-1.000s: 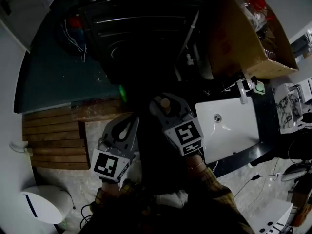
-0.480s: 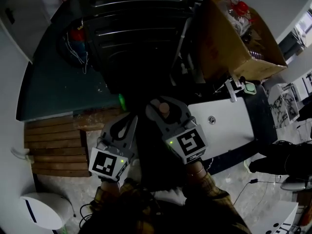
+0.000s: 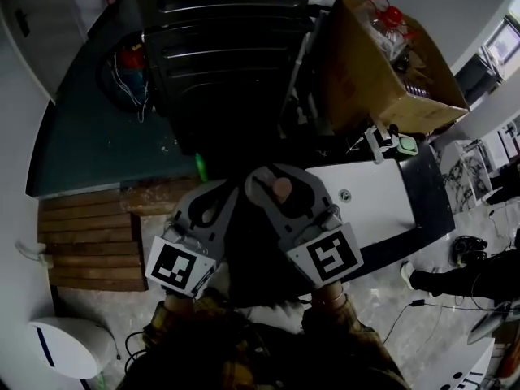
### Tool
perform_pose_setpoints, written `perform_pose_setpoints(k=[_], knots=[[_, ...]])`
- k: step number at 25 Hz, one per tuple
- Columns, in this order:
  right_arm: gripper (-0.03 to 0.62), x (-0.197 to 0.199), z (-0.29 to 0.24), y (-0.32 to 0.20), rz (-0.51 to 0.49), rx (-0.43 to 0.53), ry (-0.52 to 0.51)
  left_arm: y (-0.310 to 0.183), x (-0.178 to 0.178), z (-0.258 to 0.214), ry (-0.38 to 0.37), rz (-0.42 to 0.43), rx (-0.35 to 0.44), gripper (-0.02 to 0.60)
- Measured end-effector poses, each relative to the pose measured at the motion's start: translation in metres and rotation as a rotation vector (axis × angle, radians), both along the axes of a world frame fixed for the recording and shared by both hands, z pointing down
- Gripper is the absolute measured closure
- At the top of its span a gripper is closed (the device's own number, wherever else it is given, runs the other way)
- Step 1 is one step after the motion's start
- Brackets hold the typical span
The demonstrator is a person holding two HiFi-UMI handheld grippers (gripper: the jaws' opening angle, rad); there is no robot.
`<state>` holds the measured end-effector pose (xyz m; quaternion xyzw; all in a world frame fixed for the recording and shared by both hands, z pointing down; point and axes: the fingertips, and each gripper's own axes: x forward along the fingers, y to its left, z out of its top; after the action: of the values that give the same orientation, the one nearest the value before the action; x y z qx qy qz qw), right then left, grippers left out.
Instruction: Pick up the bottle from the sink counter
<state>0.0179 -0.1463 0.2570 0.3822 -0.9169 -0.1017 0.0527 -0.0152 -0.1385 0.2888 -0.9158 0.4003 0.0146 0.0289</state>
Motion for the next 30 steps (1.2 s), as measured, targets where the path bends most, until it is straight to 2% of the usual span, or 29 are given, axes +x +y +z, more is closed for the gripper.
perform_pose_setpoints(k=[4, 17, 30], knots=[[0.474, 0.012, 0.001, 0.015, 0.031, -0.012, 0.015, 0.012, 0.01, -0.008, -0.008, 0.036, 0.014, 0.551], [0.474, 0.055, -0.007, 0.052, 0.124, -0.029, -0.039, 0.038, 0.036, -0.024, -0.011, 0.137, 0.041, 0.551], [0.474, 0.058, -0.003, 0.05, 0.13, -0.035, -0.03, 0.036, 0.042, -0.02, -0.029, 0.172, 0.026, 0.561]])
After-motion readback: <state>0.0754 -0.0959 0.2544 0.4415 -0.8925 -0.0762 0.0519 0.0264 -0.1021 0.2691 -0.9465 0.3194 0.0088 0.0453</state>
